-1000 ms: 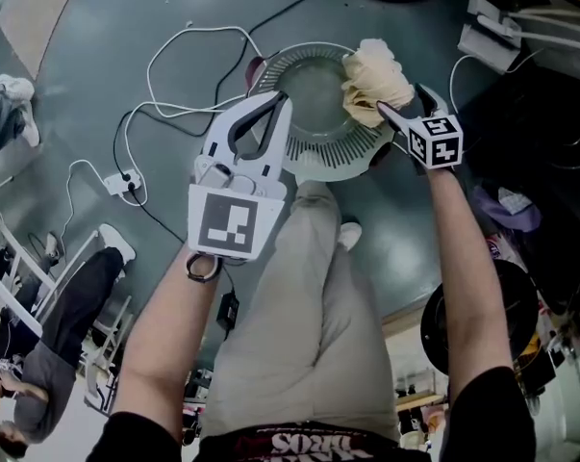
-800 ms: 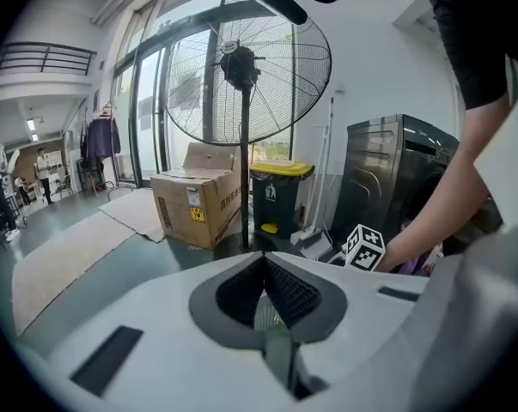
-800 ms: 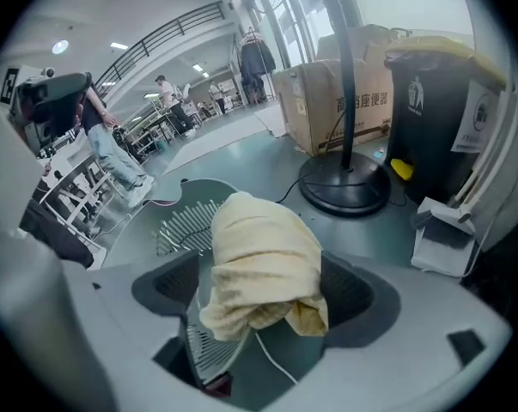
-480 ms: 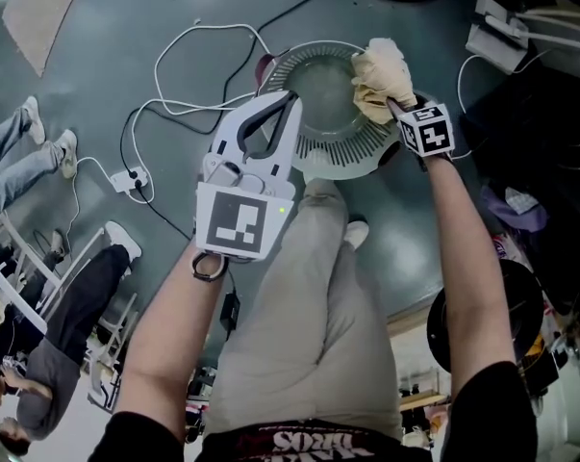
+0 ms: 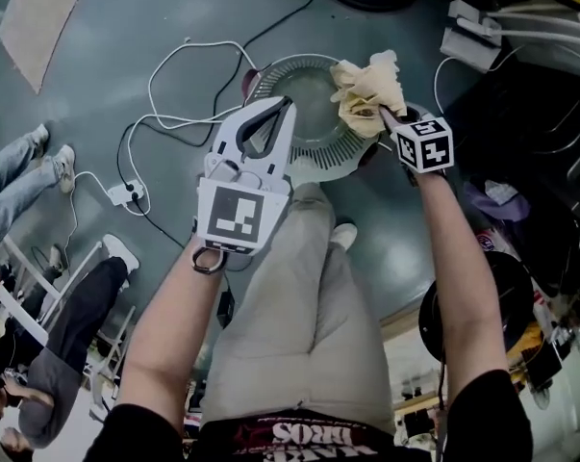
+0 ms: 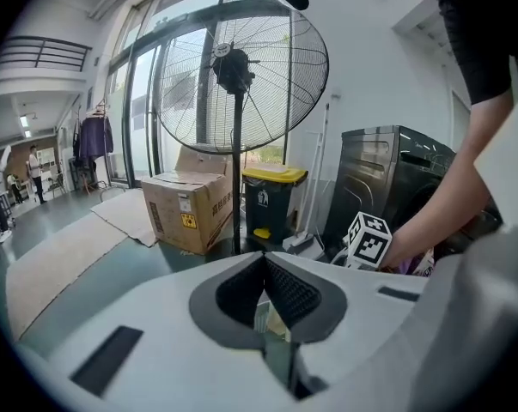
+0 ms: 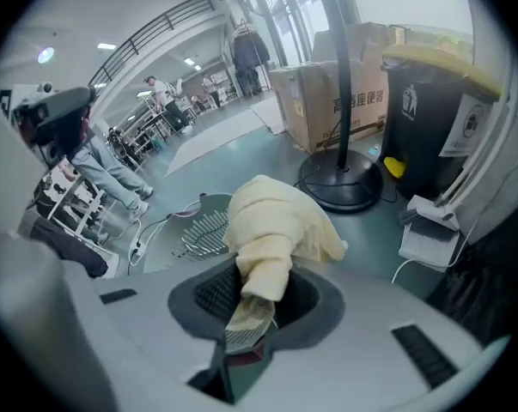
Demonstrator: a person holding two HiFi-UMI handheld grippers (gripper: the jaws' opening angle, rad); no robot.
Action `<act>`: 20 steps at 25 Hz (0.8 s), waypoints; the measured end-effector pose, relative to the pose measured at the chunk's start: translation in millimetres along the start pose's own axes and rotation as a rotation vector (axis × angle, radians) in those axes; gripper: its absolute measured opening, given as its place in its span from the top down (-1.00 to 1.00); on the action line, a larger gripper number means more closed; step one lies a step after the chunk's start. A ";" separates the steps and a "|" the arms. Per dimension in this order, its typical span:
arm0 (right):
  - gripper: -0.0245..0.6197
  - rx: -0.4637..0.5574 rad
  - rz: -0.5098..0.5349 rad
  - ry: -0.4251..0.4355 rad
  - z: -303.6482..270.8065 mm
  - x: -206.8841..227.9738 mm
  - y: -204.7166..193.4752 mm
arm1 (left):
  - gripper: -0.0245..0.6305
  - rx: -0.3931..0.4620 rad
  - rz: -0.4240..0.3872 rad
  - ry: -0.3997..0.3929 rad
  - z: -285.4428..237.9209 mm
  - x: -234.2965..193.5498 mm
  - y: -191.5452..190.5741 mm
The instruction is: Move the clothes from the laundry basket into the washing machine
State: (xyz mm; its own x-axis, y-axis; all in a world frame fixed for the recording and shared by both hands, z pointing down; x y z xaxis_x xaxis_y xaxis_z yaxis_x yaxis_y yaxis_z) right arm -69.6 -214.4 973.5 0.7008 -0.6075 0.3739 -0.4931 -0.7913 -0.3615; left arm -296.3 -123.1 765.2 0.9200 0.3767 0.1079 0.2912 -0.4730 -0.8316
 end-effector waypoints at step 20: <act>0.66 0.424 -0.210 0.185 249.2 -74.5 30.6 | 0.91 0.034 -0.076 -0.099 30.1 46.7 57.0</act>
State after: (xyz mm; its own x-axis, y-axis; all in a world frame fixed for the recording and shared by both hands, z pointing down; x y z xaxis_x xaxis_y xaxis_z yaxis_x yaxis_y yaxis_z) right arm -8.5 -176.1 721.8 0.6405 -0.4707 0.6068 -0.0719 -0.8234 -0.5628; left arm -244.7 -108.5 706.4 0.8647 0.4882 0.1181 0.3483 -0.4134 -0.8413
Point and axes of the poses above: the fingertips, and each gripper's own axes: z backward along the fingers, x to its right, y out of its top, the point moved 6 cm from there along z, backward along the fingers, and after that the axes turned 11 degrees about -z, right-handed, at the moved point
